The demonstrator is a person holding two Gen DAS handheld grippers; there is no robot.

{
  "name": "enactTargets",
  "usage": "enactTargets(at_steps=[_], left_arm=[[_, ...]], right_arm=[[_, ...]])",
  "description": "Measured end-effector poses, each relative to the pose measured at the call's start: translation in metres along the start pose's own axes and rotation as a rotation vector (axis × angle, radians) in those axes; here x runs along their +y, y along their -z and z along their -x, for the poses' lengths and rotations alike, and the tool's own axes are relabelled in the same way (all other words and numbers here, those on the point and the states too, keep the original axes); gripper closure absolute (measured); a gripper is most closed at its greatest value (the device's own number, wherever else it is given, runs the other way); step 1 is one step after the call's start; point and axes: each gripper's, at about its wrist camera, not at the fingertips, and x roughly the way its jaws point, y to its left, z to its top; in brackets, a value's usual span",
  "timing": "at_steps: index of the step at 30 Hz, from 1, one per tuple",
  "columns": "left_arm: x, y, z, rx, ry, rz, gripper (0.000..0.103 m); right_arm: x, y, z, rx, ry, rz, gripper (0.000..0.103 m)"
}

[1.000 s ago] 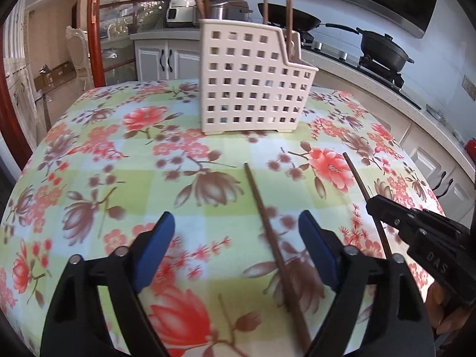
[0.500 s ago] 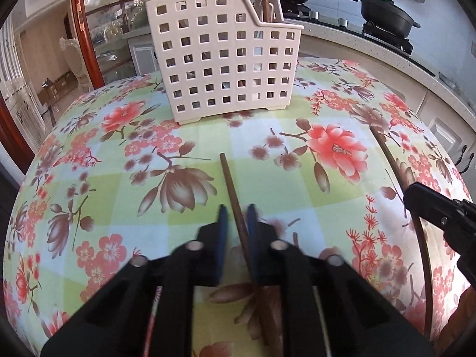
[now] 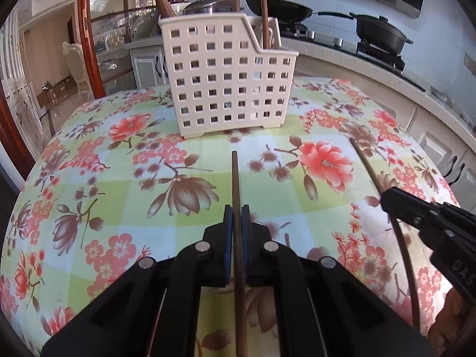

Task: Organize utensils
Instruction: 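Grasp a brown chopstick with the right tool while the left tool grasps another, then lift both chopsticks upright and carry them toward the white caddy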

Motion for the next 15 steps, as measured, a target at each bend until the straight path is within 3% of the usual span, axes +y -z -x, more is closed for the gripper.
enactTargets(at_steps=[15], left_arm=[[0.011,-0.012,0.089,-0.22,0.012,0.008,0.097]], right_arm=[[0.036,-0.017,0.035,-0.153,-0.012,0.085,0.096]])
